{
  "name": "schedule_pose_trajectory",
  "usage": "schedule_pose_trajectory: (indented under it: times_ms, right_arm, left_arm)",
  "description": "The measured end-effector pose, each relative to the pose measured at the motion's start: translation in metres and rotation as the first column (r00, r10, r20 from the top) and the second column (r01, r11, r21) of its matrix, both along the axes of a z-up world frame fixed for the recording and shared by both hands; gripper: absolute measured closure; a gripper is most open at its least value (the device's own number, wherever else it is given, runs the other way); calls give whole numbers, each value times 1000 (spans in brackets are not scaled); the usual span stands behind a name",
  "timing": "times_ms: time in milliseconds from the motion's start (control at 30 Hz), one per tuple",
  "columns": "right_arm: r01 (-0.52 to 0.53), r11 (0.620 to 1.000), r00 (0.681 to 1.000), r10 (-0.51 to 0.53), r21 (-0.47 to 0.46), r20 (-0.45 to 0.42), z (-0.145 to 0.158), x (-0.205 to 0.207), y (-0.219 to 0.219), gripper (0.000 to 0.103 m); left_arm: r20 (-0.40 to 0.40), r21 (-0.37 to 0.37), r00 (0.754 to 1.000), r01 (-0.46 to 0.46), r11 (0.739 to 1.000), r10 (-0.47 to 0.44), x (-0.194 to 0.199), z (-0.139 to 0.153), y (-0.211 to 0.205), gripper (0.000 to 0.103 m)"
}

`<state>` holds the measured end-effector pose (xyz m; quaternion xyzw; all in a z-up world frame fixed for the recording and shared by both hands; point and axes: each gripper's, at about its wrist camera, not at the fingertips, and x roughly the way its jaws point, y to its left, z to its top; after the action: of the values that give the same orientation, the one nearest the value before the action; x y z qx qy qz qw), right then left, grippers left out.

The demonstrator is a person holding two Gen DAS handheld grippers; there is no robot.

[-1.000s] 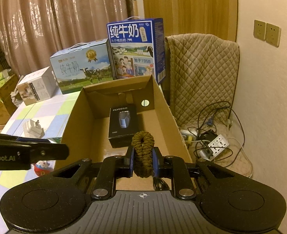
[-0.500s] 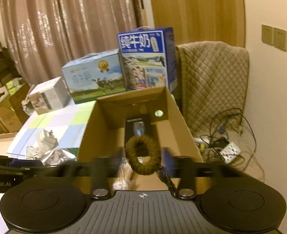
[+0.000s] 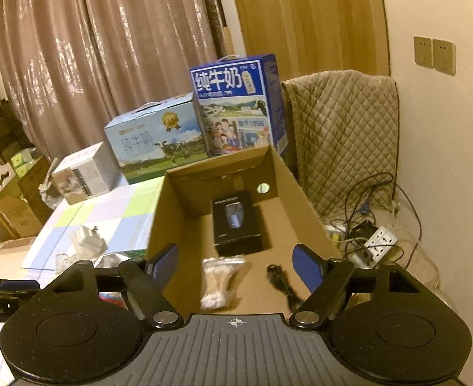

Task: Organize objects
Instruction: 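Open both grippers to drop the rope ring and swab bag into the box, then move both tools back over the table toward the toys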

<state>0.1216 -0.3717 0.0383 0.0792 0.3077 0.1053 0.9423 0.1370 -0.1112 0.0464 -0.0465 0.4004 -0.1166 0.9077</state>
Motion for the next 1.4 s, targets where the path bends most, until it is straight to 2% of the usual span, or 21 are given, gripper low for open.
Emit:
schedule_pose_trajectory:
  times_ms: [300, 533, 833, 1133, 1400]
  right_arm:
    - [-63, 998, 998, 63, 25, 22, 11, -32, 49, 28]
    - [-140, 990, 990, 140, 17, -7, -2, -54, 95, 28]
    - [-214, 977, 976, 214, -13, -25, -14, -63, 136, 28]
    - [-297, 953, 955, 296, -62, -33, -32, -58, 168, 28]
    - [-363, 926, 932, 360, -108, -45, -56, -35, 193, 28]
  left_arm:
    - [40, 33, 994, -99, 995, 97, -36, 4, 60, 5]
    - [38, 31, 986, -164, 986, 163, -62, 1, 103, 2]
    - [34, 28, 970, -243, 970, 242, -83, -3, 151, 1]
    - [18, -27, 959, -282, 959, 283, -76, -8, 178, 1]
    - [9, -20, 962, -274, 961, 275, -42, -23, 184, 1]
